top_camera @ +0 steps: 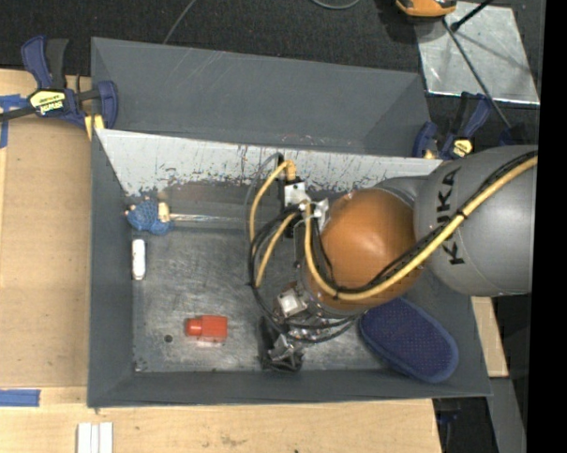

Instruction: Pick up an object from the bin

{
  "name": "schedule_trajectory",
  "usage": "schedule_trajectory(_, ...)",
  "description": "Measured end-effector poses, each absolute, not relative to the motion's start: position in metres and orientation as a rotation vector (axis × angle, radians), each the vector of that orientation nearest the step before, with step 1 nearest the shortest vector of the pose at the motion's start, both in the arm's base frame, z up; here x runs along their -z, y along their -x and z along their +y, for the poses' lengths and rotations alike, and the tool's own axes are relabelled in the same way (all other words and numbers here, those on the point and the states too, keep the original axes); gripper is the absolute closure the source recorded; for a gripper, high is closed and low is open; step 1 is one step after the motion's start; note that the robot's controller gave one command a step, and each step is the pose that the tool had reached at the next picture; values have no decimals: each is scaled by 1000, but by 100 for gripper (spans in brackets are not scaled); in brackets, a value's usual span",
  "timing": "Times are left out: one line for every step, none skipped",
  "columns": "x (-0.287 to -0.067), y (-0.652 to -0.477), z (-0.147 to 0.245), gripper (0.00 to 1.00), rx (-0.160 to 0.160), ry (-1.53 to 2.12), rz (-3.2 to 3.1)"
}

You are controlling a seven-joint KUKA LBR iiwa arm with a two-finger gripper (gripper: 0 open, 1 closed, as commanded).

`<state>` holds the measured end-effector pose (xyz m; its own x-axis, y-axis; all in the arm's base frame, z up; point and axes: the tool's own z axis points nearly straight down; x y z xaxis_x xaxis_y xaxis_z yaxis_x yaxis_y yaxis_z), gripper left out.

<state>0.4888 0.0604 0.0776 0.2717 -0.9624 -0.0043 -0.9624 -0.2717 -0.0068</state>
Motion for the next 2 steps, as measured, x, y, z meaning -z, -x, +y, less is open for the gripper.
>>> schedule_trajectory(-157,-491,61,100,8,2498,1895)
schedule_trajectory(-178,-492,61,100,2,2498,1899)
